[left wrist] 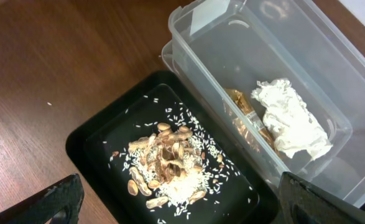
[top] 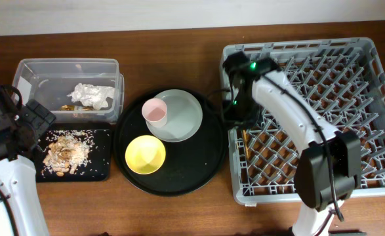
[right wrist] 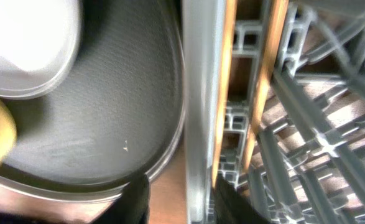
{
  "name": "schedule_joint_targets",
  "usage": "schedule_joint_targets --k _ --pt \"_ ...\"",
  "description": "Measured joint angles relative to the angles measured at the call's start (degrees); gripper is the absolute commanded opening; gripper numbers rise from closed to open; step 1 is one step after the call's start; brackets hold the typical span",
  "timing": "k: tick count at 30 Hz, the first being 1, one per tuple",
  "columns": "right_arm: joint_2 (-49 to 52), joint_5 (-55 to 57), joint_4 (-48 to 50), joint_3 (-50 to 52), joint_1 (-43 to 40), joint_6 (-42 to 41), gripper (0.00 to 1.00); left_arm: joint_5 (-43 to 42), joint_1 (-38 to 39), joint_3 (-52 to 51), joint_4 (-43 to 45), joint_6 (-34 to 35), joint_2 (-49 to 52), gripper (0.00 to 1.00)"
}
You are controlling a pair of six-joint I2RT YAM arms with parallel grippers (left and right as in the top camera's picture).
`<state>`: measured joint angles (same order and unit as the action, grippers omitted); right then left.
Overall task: Sort waste into correct bins and load items into the dishwasher rack
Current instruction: 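Move right gripper to the pink cup and grasp it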
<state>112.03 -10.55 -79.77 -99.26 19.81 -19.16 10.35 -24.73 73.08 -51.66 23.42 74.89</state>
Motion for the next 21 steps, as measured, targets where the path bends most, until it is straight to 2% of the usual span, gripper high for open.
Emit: schedule_joint_targets --k 3,5,9,12,17,21 --pt "-0.87 -2.95 -5.9 -19.89 -0.81 5.33 0.38 -0.02 0.0 0.0 0.0 0.0 0.0 0.99" --pt "-1.09 -7.23 -2.21 -24.37 4.22 8.94 0.37 -0.02 0.0 0.0 0.0 0.0 0.0 0.99" --pt "-0.61 -6.34 11.43 -24.09 18.6 11.28 0.31 -0.02 0.0 0.0 -0.02 0.0 0.0 0.99" --pt "5.44 3.65 15.17 -24.04 27.39 11.72 0.29 -0.02 0.0 0.0 -0.02 0.0 0.0 0.99" --pt "17.2 9.29 19.85 -23.85 29.16 11.8 0.29 -0.02 0.0 0.0 -0.02 0.0 0.0 0.99" --pt "19.96 13.64 20.5 -23.78 29.16 11.85 0.27 -0.02 0.0 0.0 0.0 0.0 0.0 0.99"
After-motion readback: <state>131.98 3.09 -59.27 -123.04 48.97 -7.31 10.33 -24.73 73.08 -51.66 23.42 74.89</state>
